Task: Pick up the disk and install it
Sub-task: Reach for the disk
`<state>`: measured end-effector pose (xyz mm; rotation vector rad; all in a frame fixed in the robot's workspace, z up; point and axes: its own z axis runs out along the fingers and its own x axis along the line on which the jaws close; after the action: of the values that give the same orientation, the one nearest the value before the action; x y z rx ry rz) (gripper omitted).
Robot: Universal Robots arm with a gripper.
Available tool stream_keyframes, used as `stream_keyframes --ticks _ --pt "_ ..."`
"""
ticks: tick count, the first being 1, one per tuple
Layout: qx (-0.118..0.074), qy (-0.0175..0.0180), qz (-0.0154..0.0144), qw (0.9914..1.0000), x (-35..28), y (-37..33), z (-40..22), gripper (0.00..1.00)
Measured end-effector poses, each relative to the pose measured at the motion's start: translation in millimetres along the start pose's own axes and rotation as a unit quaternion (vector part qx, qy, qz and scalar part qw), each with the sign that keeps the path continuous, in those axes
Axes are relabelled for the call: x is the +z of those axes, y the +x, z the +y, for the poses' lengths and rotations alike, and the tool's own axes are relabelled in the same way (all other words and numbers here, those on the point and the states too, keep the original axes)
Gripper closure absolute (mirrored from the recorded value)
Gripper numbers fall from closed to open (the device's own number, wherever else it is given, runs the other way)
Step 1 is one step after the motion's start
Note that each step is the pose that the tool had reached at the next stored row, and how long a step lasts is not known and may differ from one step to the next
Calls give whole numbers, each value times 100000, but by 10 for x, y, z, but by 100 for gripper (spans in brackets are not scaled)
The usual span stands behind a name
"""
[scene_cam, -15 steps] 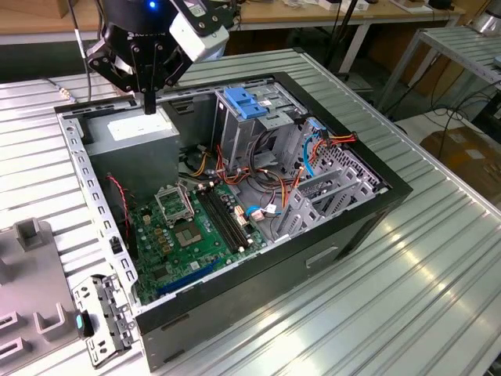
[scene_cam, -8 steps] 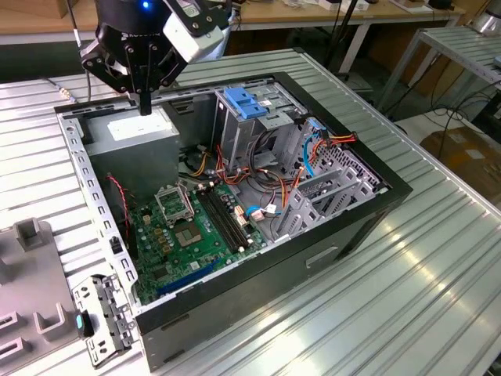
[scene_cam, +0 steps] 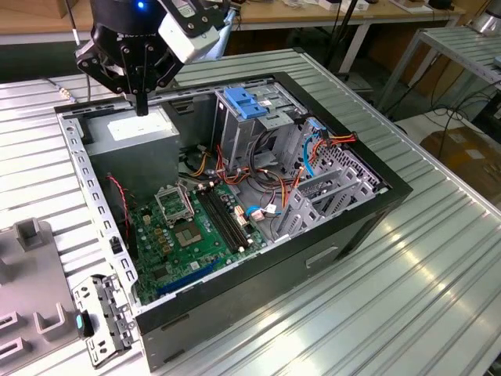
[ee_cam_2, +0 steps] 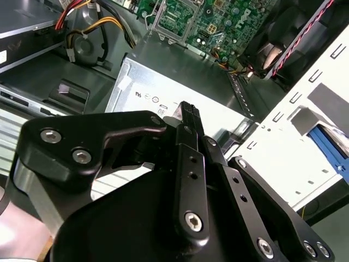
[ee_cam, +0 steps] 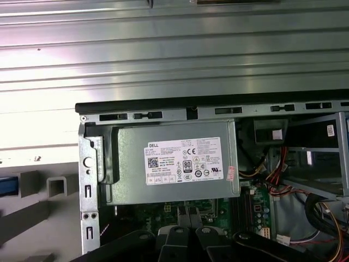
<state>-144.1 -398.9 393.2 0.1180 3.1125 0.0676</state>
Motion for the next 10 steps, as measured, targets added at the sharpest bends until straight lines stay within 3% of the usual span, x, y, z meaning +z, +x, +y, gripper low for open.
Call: stream_keyframes --ticks 10 --pt "0 -4 -2 100000 -2 80 -6 89"
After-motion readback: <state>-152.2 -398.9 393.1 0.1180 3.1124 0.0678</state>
